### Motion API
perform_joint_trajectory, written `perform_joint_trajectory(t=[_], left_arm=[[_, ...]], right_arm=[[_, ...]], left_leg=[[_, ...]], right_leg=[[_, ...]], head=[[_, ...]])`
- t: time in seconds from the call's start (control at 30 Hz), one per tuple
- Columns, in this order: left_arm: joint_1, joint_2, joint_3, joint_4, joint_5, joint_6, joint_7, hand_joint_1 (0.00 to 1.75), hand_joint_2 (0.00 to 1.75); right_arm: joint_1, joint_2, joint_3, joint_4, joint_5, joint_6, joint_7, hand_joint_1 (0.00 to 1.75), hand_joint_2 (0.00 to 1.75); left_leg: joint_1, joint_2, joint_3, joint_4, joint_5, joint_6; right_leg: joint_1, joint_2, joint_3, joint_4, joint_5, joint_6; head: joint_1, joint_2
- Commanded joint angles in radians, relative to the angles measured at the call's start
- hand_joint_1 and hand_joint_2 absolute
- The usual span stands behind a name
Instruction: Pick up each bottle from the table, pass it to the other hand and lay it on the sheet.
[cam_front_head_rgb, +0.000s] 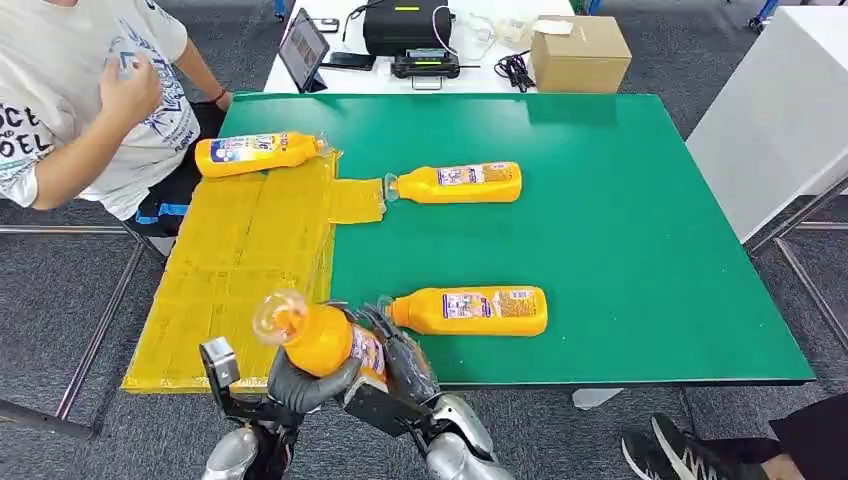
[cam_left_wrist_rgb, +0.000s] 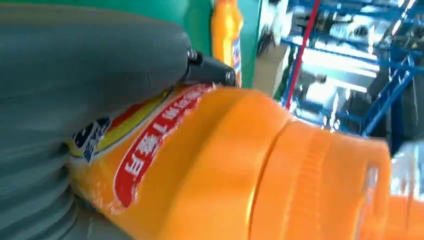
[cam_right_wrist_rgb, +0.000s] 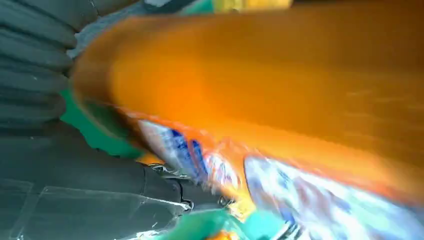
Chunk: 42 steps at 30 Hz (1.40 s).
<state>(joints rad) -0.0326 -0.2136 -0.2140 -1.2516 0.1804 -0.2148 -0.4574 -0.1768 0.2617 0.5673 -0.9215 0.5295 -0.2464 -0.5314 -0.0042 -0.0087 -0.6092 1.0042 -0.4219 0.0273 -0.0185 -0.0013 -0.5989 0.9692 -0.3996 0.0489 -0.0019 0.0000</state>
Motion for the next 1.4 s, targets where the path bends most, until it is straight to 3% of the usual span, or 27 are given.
perform_joint_trajectory(t=[0.03, 0.17, 0.3, 0.37, 0.4, 0.5, 0.57, 0.67, 1.0, 1.1, 1.4], left_arm=[[-0.098, -0.004, 0.08, 0.041, -0.058, 0.134, -0.038, 1.75, 1.75], [-0.109, -0.002, 0.088, 0.046, -0.058, 0.137, -0.037, 1.75, 1.75], [-0.154, -0.005, 0.134, 0.065, -0.149, 0.288, -0.089, 1.75, 1.75], [-0.195, 0.002, 0.159, 0.083, -0.236, 0.409, -0.133, 1.75, 1.75], [-0.224, 0.01, 0.177, 0.099, -0.342, 0.537, -0.164, 1.75, 1.75], [-0.27, 0.035, 0.198, 0.12, -0.491, 0.661, -0.181, 1.75, 1.75], [-0.273, 0.036, 0.203, 0.12, -0.491, 0.658, -0.181, 1.75, 1.75], [-0.357, 0.098, 0.171, 0.269, -0.858, 0.877, -0.089, 1.75, 1.75], [-0.375, 0.091, 0.2, 0.299, -0.856, 0.858, -0.09, 1.75, 1.75], [-0.425, 0.126, 0.179, 0.386, -1.058, 0.913, 0.003, 1.75, 1.75], [-0.51, 0.163, 0.124, 0.731, -1.32, 0.82, 0.17, 1.75, 1.75]], right_arm=[[0.046, -0.089, -0.033, -0.301, -0.101, 0.106, -0.036, 0.0, 0.0], [0.055, -0.096, -0.04, -0.341, -0.102, 0.123, -0.014, 0.0, 0.0], [0.076, -0.113, -0.054, -0.436, -0.197, 0.209, -0.063, 0.0, 0.0], [0.087, -0.123, -0.064, -0.491, -0.225, 0.238, -0.076, 0.0, 0.0], [0.095, -0.124, -0.074, -0.528, -0.232, 0.243, -0.079, 0.0, 0.0], [0.125, -0.11, -0.106, -0.631, -0.25, 0.205, -0.117, 0.0, 0.0], [0.126, -0.11, -0.108, -0.641, -0.251, 0.205, -0.109, 0.0, 0.0], [0.139, -0.078, -0.166, -0.713, -0.293, 0.122, -0.14, 0.0, 0.0], [0.142, -0.07, -0.179, -0.706, -0.307, 0.104, -0.14, 0.0, 0.0], [0.141, -0.068, -0.187, -0.699, -0.308, 0.087, -0.143, 0.0, 0.0], [0.143, -0.058, -0.209, -0.737, -0.345, 0.09, -0.126, 0.0, 0.0]], left_leg=[[0.0, -0.002, 0.001, 0.0, 0.0, -0.001], [0.001, -0.001, 0.003, 0.001, -0.001, -0.002], [0.001, -0.001, 0.003, 0.0, -0.001, -0.001], [0.001, -0.002, 0.003, 0.001, -0.001, -0.002], [0.001, -0.003, 0.002, 0.001, 0.0, -0.001], [0.001, -0.003, 0.001, 0.001, -0.001, -0.002], [0.002, -0.002, 0.003, 0.001, -0.001, -0.002], [0.001, -0.001, 0.004, 0.0, -0.001, -0.002], [0.001, 0.0, 0.003, 0.0, -0.001, -0.001], [0.001, 0.0, 0.003, 0.0, -0.001, -0.002], [0.001, 0.0, 0.005, 0.0, -0.001, -0.002]], right_leg=[[0.001, -0.003, 0.002, 0.0, -0.001, -0.001], [0.002, -0.002, 0.003, 0.0, -0.002, -0.002], [0.001, -0.002, 0.004, 0.0, -0.001, -0.002], [0.002, -0.003, 0.004, 0.0, -0.002, -0.002], [0.001, -0.004, 0.003, 0.0, -0.001, -0.002], [0.001, -0.003, 0.002, 0.001, -0.002, -0.002], [0.002, -0.003, 0.004, 0.001, -0.002, -0.003], [0.002, -0.002, 0.005, 0.0, -0.002, -0.003], [0.001, -0.001, 0.004, 0.0, -0.001, -0.002], [0.001, -0.001, 0.004, 0.0, -0.001, -0.002], [0.001, -0.001, 0.004, 0.0, -0.001, -0.002]], head=[[0.0, 0.0], [0.0, 0.0], [0.0, 0.0], [0.0, 0.0], [0.0, 0.0], [0.0, 0.0], [0.0, 0.0], [0.0, 0.0], [0.0, 0.0], [0.0, 0.0], [0.0, 0.0]])
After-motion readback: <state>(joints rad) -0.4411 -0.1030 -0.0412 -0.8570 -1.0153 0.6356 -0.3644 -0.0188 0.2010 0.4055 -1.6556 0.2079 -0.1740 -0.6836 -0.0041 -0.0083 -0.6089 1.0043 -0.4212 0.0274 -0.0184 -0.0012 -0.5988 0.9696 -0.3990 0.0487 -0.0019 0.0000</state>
